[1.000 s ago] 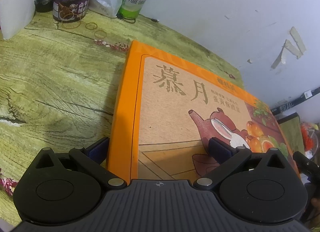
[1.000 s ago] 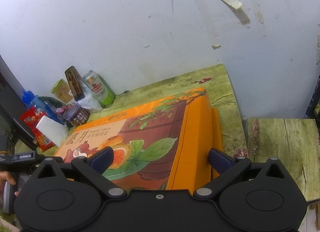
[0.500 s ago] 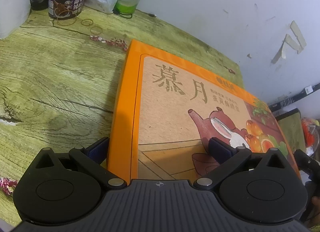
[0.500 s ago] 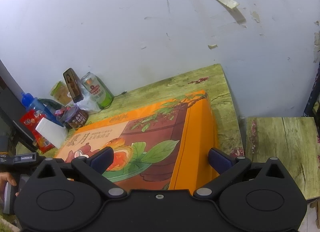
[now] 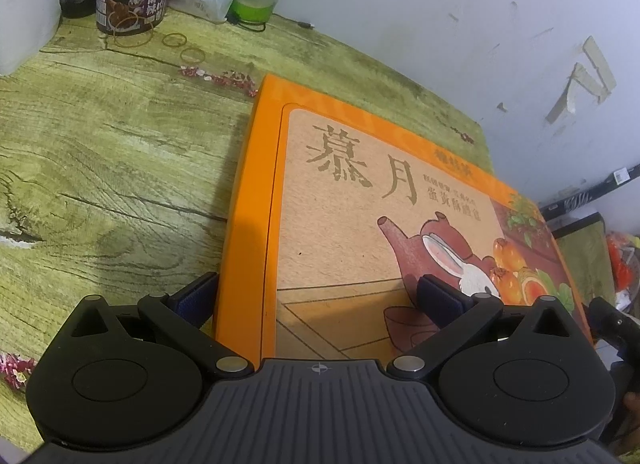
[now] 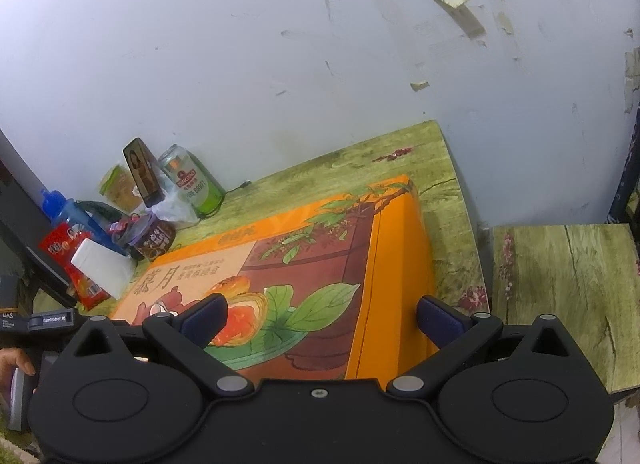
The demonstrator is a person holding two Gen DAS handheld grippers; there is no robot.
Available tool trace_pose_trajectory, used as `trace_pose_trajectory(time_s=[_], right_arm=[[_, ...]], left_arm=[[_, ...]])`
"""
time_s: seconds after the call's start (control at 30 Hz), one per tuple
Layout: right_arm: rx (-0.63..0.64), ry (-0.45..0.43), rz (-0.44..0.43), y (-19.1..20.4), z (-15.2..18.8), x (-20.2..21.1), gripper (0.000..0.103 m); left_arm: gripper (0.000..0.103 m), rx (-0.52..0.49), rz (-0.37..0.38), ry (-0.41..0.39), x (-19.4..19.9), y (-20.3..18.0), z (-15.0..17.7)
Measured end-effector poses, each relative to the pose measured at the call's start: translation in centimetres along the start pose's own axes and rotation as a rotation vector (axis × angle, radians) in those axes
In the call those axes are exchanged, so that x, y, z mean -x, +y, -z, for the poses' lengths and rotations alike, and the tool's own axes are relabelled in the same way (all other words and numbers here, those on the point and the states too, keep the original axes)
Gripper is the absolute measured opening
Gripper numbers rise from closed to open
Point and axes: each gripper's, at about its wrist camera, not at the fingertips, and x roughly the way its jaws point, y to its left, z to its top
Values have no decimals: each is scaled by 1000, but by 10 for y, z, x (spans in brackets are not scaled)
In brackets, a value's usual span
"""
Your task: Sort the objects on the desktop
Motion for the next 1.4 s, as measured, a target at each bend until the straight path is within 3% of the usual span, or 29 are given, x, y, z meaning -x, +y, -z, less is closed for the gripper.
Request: trace_pose_trajectory(time_s=[1.0, 1.07, 1.13, 1.3, 1.4], right_arm=[[-20, 28, 10, -4, 8, -8, 102], [-25, 33, -6, -4, 8, -9, 100], [-37, 48, -45, -3, 10, -11, 92], [36, 77, -76, 22, 19, -19, 92], [40, 75, -93, 26, 20, -17, 92]], left_arm=[[103, -19, -20, 36, -10, -1, 5], [103, -37, -5, 48, -12, -4, 5], [103, -81, 21, 65, -15, -13, 8], [103, -226, 30, 96, -22, -40, 19], [103, -212, 32, 97, -22, -35, 22]])
